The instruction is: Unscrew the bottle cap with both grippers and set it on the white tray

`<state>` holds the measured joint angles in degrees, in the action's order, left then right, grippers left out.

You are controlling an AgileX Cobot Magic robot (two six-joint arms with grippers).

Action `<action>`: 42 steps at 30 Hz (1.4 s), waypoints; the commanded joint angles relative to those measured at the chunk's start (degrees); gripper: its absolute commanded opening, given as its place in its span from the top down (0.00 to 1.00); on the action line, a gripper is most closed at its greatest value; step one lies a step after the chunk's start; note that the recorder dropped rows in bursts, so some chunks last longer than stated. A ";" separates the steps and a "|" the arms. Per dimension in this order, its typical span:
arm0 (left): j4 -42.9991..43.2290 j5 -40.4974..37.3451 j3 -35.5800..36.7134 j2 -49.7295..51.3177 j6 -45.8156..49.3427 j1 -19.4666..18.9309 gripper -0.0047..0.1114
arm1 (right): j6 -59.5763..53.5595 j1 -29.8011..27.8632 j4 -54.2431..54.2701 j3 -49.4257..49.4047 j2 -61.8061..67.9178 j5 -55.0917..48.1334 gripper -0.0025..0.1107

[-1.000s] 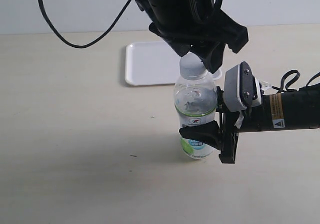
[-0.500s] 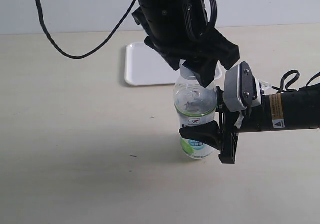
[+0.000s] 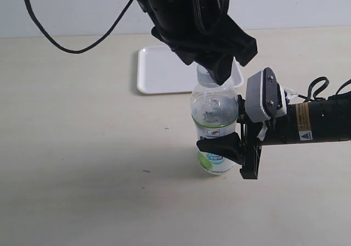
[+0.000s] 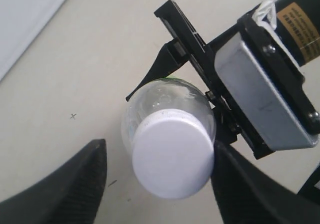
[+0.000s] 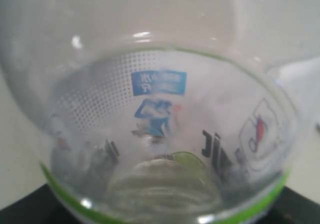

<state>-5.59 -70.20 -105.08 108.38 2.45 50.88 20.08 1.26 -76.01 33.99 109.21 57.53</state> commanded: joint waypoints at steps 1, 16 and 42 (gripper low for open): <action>-0.31 0.24 -0.18 0.38 0.02 -0.10 0.45 | 0.11 0.05 -2.40 -0.19 0.22 -4.74 0.98; -0.54 0.24 -0.18 -0.32 0.12 -0.10 0.45 | 0.11 0.05 -2.40 -0.19 0.22 -4.74 0.98; -1.82 0.61 -0.18 -0.33 0.12 -0.10 0.61 | 0.82 0.05 -2.63 -0.19 0.22 -4.74 0.98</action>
<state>-6.66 -70.18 -105.08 108.52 2.45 50.88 20.55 1.26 -76.01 33.99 109.21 57.53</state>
